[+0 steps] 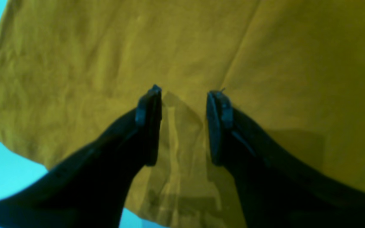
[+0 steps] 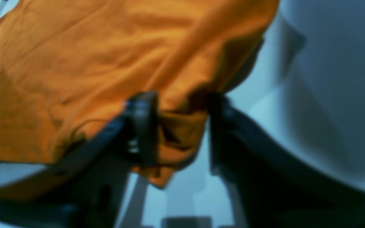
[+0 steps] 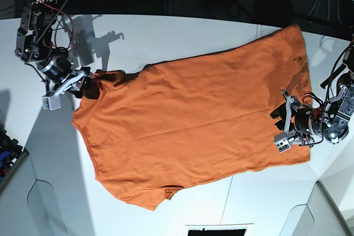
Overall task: Layout the t-shirt on the table in an organized manner, then fold the t-shirt properly
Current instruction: 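Pull the shirt corners apart with both grippers to flatten it, then release the right gripper and regrasp the shirt's shoulder corner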
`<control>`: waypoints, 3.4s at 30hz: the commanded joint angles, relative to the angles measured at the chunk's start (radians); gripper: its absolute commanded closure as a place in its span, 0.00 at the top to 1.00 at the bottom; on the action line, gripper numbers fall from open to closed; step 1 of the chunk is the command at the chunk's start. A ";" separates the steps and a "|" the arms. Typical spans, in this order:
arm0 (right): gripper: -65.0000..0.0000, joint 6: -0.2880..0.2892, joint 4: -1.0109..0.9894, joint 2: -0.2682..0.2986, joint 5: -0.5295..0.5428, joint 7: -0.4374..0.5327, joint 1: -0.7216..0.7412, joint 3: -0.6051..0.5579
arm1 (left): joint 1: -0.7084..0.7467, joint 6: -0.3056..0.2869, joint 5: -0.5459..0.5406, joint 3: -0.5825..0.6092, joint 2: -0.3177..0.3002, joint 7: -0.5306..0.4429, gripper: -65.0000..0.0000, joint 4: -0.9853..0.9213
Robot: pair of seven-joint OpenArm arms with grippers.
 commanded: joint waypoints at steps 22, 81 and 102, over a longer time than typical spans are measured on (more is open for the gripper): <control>0.60 0.001 0.289 0.062 0.106 -0.205 -0.040 0.182 | -0.021 0.001 -0.006 -0.010 -0.017 0.019 0.40 0.010; 0.70 0.000 0.472 -0.016 0.126 -0.180 -0.259 0.381 | 0.009 0.001 -0.018 -0.010 0.052 0.075 0.40 0.010; 0.69 -0.057 0.409 -0.021 0.069 -0.140 -0.373 0.286 | 0.014 0.001 -0.037 -0.010 0.052 0.082 0.40 0.010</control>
